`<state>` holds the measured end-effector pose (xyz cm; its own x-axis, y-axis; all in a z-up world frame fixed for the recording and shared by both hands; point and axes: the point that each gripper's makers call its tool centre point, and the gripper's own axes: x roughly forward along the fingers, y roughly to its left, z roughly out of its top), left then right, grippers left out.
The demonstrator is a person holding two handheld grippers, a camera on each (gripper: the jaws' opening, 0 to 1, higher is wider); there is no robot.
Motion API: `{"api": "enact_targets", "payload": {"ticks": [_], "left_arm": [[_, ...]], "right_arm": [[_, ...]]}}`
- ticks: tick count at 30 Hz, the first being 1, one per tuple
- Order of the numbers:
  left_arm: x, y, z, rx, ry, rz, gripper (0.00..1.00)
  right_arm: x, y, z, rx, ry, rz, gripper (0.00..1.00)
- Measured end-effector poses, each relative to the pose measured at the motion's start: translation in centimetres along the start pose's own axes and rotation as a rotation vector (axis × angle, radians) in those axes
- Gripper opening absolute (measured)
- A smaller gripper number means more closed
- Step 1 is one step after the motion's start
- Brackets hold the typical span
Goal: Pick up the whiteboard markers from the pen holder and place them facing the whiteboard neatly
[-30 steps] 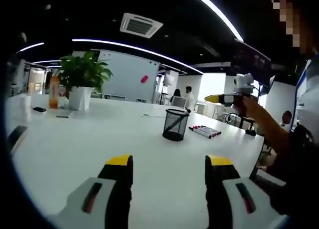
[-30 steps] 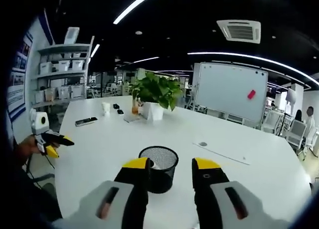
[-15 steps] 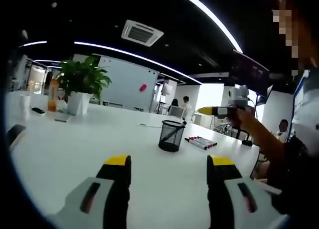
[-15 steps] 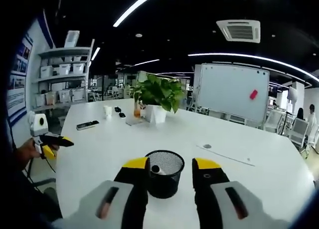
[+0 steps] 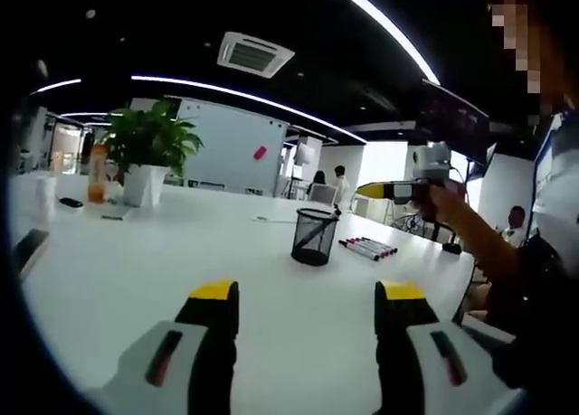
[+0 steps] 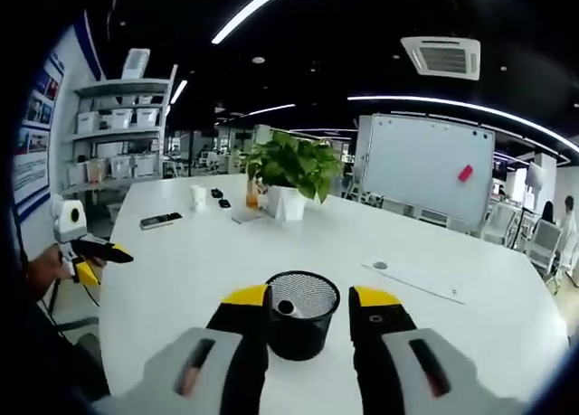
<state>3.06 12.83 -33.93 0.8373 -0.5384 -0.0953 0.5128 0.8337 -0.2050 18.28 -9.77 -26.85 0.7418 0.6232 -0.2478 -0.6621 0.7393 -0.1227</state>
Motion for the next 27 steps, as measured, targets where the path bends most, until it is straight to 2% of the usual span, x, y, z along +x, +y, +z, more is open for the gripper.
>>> {"api": "enact_targets", "payload": {"ticks": [15, 20, 27], "left_arm": [[0.0, 0.2, -0.1, -0.008, 0.002, 0.007, 0.61], [-0.2, 0.2, 0.0, -0.012, -0.001, 0.013, 0.61], [-0.1, 0.0, -0.2, -0.005, 0.008, 0.010, 0.61]], "right_arm": [[1.1, 0.4, -1.1, 0.018, 0.026, 0.016, 0.38], [1.3, 0.5, -0.8, 0.041, 0.005, 0.024, 0.39], [2.3, 1.1, -1.9, 0.028, 0.034, 0.035, 0.37]]}}
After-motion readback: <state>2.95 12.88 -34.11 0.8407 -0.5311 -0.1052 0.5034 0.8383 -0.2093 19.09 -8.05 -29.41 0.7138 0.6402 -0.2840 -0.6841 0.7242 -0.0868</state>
